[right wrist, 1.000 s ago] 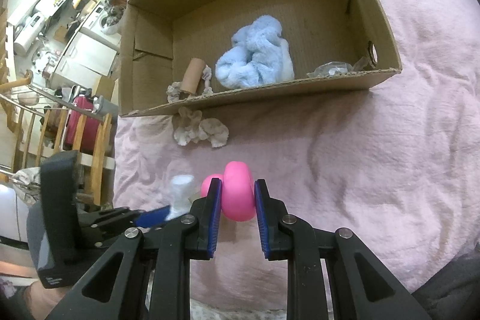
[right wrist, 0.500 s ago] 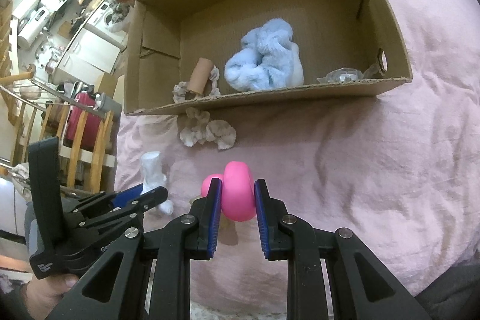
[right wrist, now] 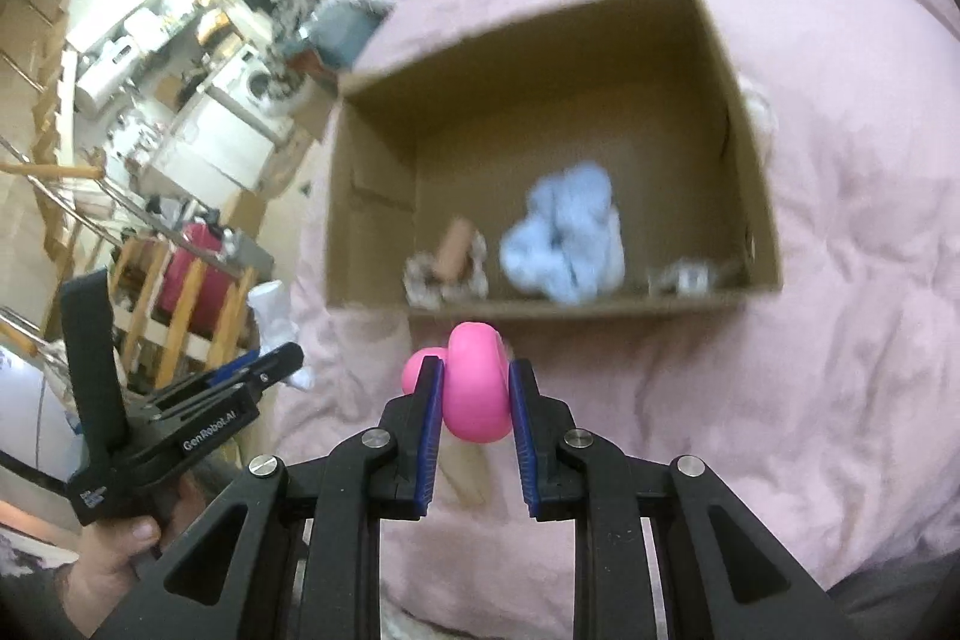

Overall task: Organize soft objects
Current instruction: 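Carry the duck and sock over the box with both tools, then lower the duck and sock into the box with both tools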

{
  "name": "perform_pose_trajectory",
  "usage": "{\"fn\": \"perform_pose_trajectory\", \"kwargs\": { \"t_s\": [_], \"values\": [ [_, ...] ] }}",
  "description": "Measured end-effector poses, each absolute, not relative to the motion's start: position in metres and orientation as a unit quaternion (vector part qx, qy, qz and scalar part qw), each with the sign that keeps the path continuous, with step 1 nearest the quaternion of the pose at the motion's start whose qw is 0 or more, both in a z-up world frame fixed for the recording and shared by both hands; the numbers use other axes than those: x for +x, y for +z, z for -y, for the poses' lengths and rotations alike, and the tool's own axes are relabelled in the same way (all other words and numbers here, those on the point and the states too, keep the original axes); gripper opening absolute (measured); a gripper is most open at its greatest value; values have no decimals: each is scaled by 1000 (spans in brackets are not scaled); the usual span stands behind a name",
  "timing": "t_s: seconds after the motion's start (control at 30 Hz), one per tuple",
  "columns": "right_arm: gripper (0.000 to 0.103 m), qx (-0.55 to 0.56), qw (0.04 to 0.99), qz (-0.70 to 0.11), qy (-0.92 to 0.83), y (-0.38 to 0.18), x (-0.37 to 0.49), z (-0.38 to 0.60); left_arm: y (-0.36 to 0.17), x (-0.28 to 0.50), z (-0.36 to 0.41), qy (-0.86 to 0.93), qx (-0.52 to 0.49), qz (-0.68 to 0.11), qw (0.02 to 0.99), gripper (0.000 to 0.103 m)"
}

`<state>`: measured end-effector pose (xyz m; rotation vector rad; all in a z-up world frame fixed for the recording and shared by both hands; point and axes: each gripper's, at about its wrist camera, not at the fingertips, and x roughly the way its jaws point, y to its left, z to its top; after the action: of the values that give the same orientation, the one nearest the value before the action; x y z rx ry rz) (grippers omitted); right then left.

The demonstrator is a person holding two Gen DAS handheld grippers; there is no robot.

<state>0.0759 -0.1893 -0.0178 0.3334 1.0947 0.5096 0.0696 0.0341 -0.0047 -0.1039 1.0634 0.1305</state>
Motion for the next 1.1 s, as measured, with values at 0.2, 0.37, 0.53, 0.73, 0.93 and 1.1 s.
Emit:
{"fn": "perform_pose_trajectory", "kwargs": {
  "t_s": [0.2,0.37,0.53,0.73,0.93,1.1],
  "values": [
    [24,169,839,-463,229,15,100,216,20,101,-28,47,-43,-468,881,24],
    [24,172,853,-451,201,19,122,238,26,128,-18,27,-31,-442,896,24],
    [24,181,844,-472,179,-10,133,246,0,144,-9,-6,-35,-446,894,24],
    [24,165,828,-508,169,-36,137,231,-29,150,-9,-9,-41,-466,884,24],
    [24,140,824,-523,167,-48,138,220,-36,151,-11,-12,-58,-473,879,24],
    [24,133,824,-525,165,-50,141,217,-33,146,-1,-17,-27,-463,886,24]
  ]
}}
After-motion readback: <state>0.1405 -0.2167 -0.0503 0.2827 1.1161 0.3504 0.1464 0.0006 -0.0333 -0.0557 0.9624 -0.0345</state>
